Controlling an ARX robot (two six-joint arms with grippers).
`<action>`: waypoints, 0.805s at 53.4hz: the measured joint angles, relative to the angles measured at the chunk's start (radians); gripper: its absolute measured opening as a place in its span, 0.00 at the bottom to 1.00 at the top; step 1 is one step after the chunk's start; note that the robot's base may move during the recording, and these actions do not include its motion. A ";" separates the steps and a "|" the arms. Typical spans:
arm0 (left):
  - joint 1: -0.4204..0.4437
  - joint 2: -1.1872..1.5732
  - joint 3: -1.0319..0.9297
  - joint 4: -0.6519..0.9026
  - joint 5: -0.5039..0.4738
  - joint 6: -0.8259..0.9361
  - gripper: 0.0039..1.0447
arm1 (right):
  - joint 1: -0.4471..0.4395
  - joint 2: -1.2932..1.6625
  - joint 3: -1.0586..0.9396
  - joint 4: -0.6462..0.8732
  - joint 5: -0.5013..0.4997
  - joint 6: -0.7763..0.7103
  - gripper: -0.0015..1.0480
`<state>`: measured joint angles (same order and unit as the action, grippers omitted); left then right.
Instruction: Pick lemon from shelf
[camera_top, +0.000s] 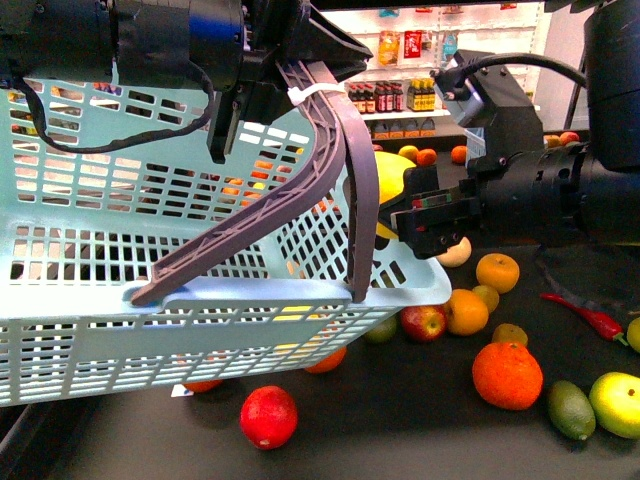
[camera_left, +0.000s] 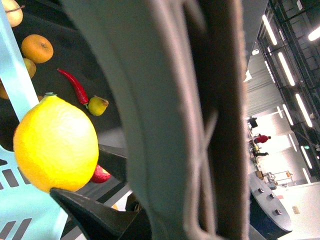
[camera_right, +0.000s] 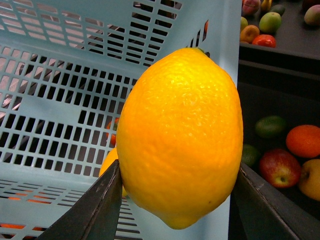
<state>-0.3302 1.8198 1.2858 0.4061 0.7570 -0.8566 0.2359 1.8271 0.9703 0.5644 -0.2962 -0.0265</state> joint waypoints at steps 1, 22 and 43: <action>0.000 0.000 0.000 0.000 0.000 0.000 0.06 | 0.004 0.005 0.001 0.000 0.001 0.004 0.55; 0.001 0.000 0.000 0.000 -0.001 0.007 0.06 | 0.042 0.037 0.023 -0.022 0.019 0.034 0.69; 0.001 0.000 -0.002 0.000 0.001 -0.001 0.06 | 0.014 0.009 0.043 -0.038 0.023 0.084 0.93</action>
<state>-0.3294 1.8202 1.2835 0.4061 0.7578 -0.8577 0.2497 1.8362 1.0130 0.5262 -0.2733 0.0574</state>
